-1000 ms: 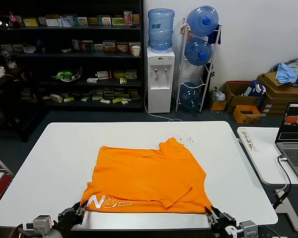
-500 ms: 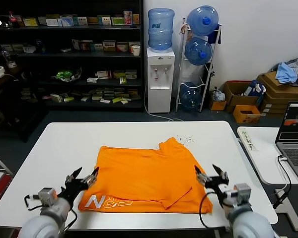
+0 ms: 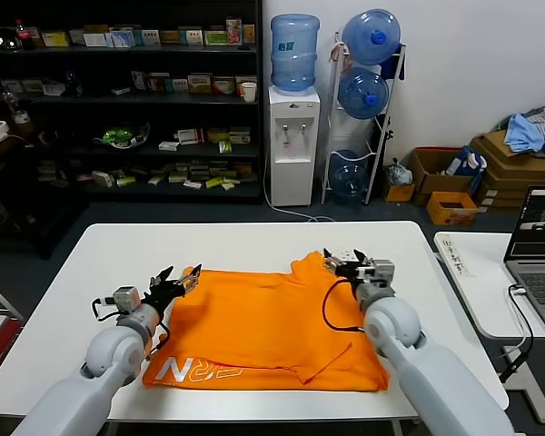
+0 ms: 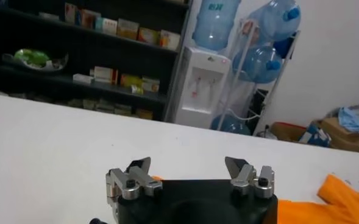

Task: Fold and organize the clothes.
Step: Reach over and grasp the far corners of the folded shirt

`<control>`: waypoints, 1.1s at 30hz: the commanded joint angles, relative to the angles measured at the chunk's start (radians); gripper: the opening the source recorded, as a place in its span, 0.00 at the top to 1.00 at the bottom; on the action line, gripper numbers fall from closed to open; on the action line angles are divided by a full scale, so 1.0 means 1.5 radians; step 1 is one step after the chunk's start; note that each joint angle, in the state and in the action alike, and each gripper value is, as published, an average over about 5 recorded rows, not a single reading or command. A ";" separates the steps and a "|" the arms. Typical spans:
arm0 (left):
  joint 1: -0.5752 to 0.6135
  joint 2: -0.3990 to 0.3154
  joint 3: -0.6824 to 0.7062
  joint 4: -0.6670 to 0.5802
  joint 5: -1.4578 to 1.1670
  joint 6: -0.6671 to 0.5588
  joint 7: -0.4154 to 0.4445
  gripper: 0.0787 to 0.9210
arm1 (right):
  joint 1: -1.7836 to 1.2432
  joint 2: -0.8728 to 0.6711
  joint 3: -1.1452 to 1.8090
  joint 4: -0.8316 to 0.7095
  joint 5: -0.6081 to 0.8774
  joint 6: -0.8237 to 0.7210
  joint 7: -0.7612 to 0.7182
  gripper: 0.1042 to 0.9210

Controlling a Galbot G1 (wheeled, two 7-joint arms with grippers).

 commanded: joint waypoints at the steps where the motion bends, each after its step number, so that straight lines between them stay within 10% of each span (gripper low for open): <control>1: -0.129 -0.022 0.073 0.177 -0.014 0.036 0.022 0.12 | 0.116 0.076 -0.061 -0.152 0.005 -0.077 0.008 0.12; 24: -0.165 -0.032 0.105 0.207 -0.004 0.076 0.015 0.12 | 0.117 0.071 -0.048 -0.192 0.006 -0.090 -0.004 0.13; 33: -0.160 -0.034 0.110 0.205 0.021 0.055 0.012 0.19 | 0.115 0.075 -0.049 -0.201 0.024 -0.103 -0.005 0.40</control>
